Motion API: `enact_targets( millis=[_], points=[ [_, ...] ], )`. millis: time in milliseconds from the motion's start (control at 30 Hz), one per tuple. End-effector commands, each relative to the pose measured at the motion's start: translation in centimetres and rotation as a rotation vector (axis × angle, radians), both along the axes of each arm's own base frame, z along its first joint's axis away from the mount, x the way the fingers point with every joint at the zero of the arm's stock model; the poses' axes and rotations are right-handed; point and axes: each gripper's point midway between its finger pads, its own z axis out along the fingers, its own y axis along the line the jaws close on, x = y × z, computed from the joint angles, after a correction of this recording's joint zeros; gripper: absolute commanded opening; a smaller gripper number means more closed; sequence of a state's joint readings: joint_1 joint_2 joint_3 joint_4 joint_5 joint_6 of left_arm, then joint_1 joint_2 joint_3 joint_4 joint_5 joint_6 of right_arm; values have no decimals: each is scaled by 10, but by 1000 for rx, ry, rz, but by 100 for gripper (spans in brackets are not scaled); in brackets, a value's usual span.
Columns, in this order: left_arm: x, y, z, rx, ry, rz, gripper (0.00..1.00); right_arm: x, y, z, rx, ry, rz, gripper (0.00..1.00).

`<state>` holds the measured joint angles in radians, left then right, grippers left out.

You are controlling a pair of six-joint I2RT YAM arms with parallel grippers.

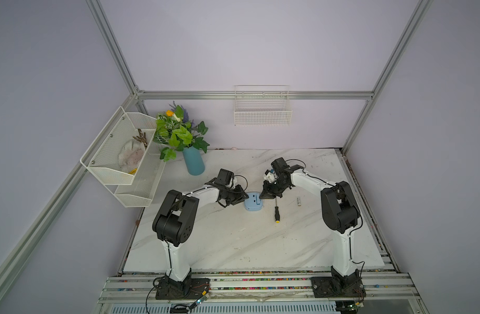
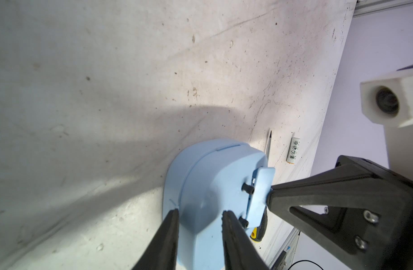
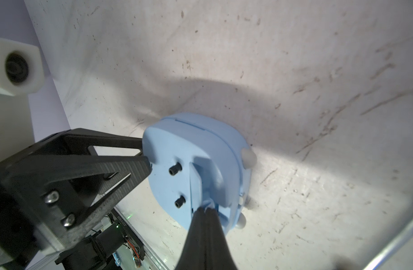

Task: Remove the battery from the alarm
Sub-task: Install the cover on the alarm.

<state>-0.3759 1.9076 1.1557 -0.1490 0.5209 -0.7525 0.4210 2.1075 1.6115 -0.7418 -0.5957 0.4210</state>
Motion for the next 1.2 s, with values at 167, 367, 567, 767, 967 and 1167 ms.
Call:
enact_targets(
  millis=[167, 367, 567, 767, 967, 1167],
  points=[
    [0, 0, 0, -14, -2, -1, 36, -2, 1, -7, -11, 11, 16, 0],
    [0, 0, 1, -14, -1, 0, 36, -2, 7, -6, -4, 9, 23, 0],
    [0, 0, 2, -16, -4, 0, 36, -2, 12, -8, -2, 12, 31, 0],
    [1, 0, 2, -17, -5, 1, 36, -2, 12, -9, -6, 14, 31, 0],
    [0, 0, 1, -17, -4, 1, 36, -5, 9, -15, -18, 26, 27, 0],
    [0, 0, 1, -17, -6, 2, 35, -6, 10, -14, 13, 37, -3, 0]
  ],
)
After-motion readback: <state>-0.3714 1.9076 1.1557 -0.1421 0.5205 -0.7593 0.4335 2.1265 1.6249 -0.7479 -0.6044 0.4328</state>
